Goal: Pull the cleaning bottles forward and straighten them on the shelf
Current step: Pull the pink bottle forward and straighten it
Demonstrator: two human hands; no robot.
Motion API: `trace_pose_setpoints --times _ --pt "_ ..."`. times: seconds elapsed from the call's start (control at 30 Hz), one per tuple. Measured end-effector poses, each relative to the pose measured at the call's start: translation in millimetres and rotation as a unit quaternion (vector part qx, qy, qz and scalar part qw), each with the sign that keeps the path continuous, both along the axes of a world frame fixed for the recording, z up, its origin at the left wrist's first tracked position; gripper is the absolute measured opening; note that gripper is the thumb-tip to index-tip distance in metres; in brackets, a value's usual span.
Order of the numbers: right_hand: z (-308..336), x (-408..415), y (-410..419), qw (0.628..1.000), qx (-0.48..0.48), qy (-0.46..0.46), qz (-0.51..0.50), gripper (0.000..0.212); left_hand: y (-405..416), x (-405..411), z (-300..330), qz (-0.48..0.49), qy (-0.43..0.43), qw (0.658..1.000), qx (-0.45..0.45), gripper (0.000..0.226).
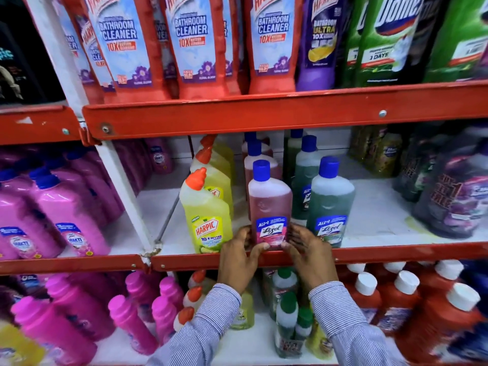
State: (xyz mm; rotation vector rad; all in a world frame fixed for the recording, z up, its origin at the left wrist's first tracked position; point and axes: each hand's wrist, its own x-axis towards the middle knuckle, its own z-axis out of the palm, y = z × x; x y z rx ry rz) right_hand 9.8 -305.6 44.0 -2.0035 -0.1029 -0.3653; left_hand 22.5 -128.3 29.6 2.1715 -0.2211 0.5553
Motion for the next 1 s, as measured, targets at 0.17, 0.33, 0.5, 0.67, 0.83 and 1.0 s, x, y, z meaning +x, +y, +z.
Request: trace_pose_setpoints --times 0.17,0.33,0.5,0.67,0.83,1.0 --pt "2 -3 7 0.999 0.037 -0.006 0.026 0.046 7 -3 2 0.000 0.008 0.998 -0.059 0.057" --pt "-8 -31 -84 0.969 0.053 -0.167 -0.175 0.020 -75 -32 -5 0.061 -0.102 0.987 -0.104 0.028" --pt "-14 -10 -118 0.977 0.073 -0.111 -0.168 0.040 -106 -29 5 -0.036 -0.090 0.994 -0.056 0.023" --pt "-11 7 -117 0.996 -0.070 -0.029 -0.037 0.061 -112 -17 0 -0.034 -0.011 0.999 -0.025 0.055" --pt "-6 11 -127 0.998 -0.046 -0.029 -0.009 0.049 -120 -7 -2 -0.006 0.012 1.000 -0.012 0.048" --pt "-4 10 -130 1.000 -0.018 -0.017 0.004 0.050 -123 -8 0 0.006 -0.003 1.000 -0.010 0.036"
